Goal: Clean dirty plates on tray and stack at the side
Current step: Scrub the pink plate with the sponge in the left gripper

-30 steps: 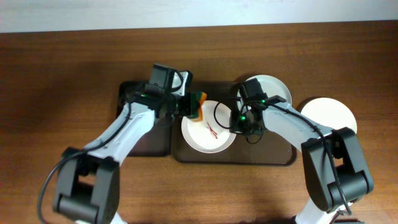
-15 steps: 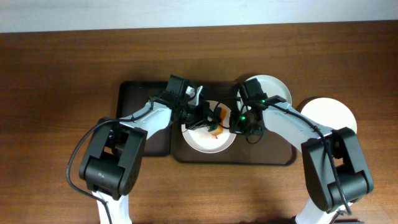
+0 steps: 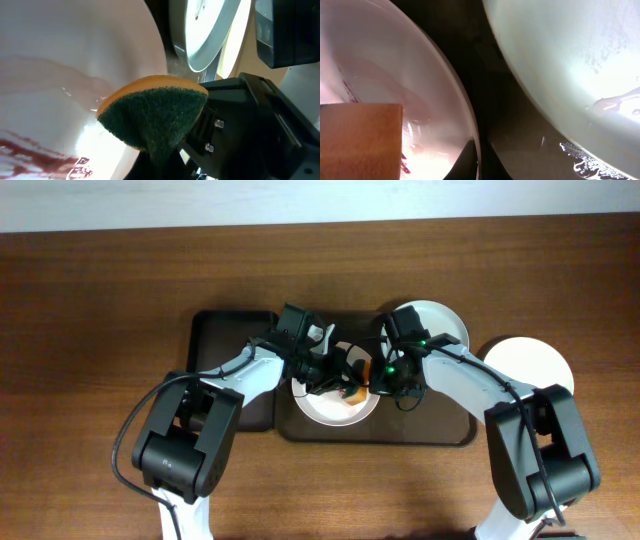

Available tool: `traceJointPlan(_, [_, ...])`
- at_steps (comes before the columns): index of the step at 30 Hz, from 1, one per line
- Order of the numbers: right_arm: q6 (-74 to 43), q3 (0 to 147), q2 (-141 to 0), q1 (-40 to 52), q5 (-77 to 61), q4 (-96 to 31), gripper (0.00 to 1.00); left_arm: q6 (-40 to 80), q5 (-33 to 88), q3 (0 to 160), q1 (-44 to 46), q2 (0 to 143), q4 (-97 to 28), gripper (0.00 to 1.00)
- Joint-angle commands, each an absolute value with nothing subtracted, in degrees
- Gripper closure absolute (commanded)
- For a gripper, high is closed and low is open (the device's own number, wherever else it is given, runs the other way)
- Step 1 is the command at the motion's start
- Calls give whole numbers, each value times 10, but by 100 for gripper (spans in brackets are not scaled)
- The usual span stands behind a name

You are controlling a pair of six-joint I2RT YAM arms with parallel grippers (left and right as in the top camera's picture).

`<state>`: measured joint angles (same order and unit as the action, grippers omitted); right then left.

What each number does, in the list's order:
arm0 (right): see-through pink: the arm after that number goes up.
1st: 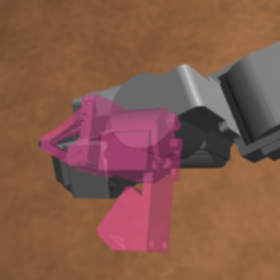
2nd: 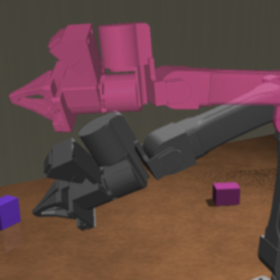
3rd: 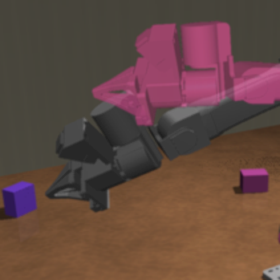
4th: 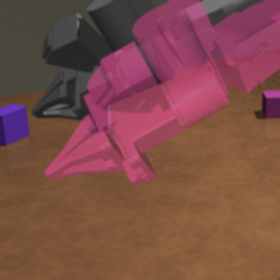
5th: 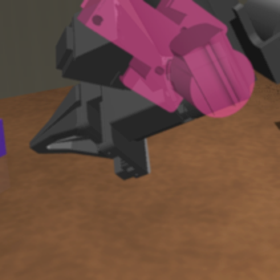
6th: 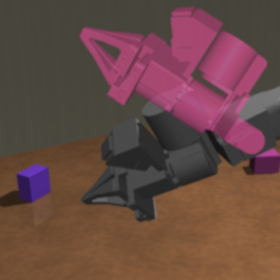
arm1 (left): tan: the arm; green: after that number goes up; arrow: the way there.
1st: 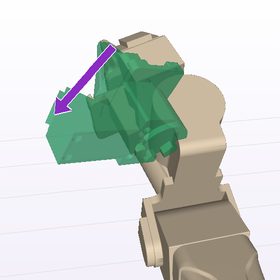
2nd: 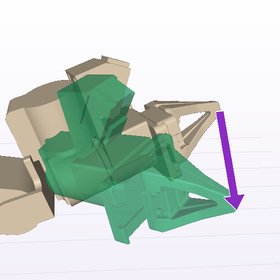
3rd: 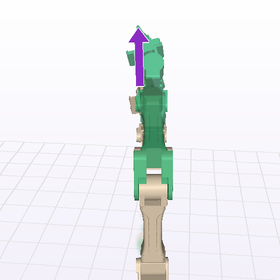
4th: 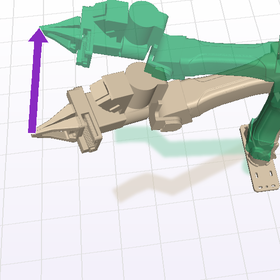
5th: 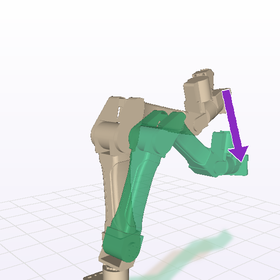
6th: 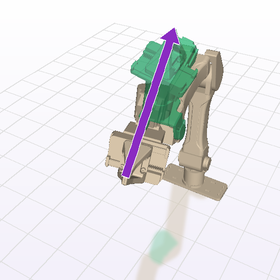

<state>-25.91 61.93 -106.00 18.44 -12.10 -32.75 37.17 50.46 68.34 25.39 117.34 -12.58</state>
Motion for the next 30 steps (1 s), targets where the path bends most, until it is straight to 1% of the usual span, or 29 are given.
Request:
traceJointPlan(1, [-253,611,-1061,186,-92,-335,95,380,466,657,255,1183,-129,100])
traceJointPlan(6, [-253,611,-1061,186,-92,-336,95,379,447,654,255,1183,-129,100])
traceJointPlan(11, [-253,611,-1061,186,-92,-337,95,367,320,654,255,1183,-165,100])
traceJointPlan(16, [-253,611,-1061,186,-92,-337,95,332,311,656,233,1183,-165,100])
traceJointPlan(17, [-253,611,-1061,186,-92,-337,95,329,317,661,225,1183,-165,100])
traceJointPlan(18, [-253,611,-1061,186,-92,-337,95,329,354,667,222,1183,-164,100])
traceJointPlan(19, [-253,611,-1061,186,-92,-337,95,332,435,670,223,1183,-146,100])
traceJointPlan(20, [-253,611,-1061,186,-92,-336,95,338,460,670,225,1183,-141,100])
traceJointPlan(24, [-253,611,-1061,186,-92,-337,95,366,499,669,229,1183,-139,100])
traceJointPlan(26, [-253,611,-1061,186,-92,-337,95,367,538,669,232,1183,-128,100])
traceJointPlan(30, [-253,611,-1061,186,-92,-337,95,382,524,668,243,1183,-128,100])
